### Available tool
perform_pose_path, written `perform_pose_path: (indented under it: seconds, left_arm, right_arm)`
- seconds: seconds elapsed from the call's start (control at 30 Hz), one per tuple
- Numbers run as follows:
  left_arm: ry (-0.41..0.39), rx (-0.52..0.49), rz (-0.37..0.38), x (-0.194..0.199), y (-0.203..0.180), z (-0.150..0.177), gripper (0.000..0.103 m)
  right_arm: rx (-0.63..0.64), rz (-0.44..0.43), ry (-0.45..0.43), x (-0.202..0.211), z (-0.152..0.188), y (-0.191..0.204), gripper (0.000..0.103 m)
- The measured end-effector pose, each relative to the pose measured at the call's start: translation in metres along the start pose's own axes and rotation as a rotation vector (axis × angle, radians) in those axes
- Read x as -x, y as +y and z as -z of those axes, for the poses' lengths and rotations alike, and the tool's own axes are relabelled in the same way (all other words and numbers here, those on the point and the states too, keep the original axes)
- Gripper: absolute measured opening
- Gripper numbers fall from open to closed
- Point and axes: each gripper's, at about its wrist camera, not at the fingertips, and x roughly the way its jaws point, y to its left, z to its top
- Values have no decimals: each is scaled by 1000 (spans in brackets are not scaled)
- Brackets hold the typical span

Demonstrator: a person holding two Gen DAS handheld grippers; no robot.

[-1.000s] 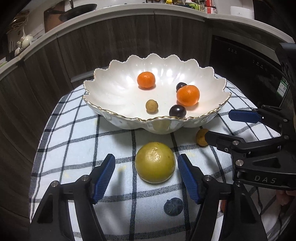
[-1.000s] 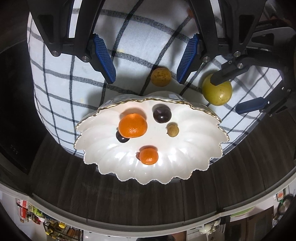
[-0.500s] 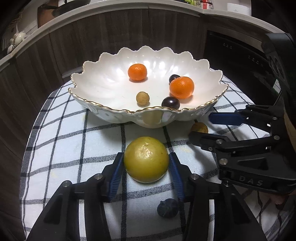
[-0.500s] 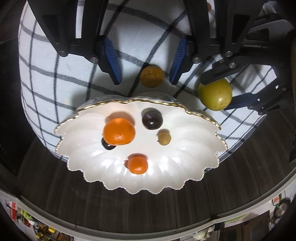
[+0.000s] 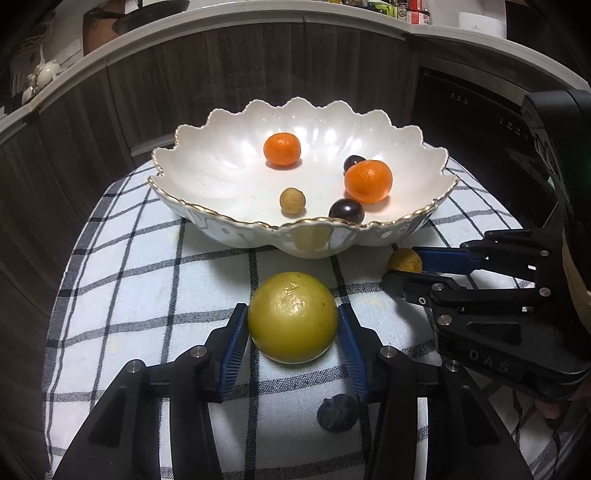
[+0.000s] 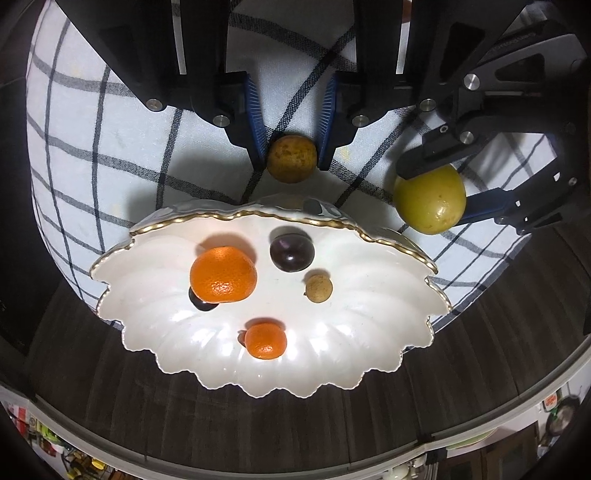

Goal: Organize fruits
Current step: 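Close the left tool on the large yellow citrus while the right tool grasps a tan fruit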

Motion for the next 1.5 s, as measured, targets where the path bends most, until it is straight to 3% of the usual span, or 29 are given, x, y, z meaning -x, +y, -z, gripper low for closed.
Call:
perform_pose_path:
  seconds: [1.5]
  left_arm:
    - [-83,39,-17,58,6,-34,47]
  right_arm:
    - [-52,13,-149,79,-21,6,29]
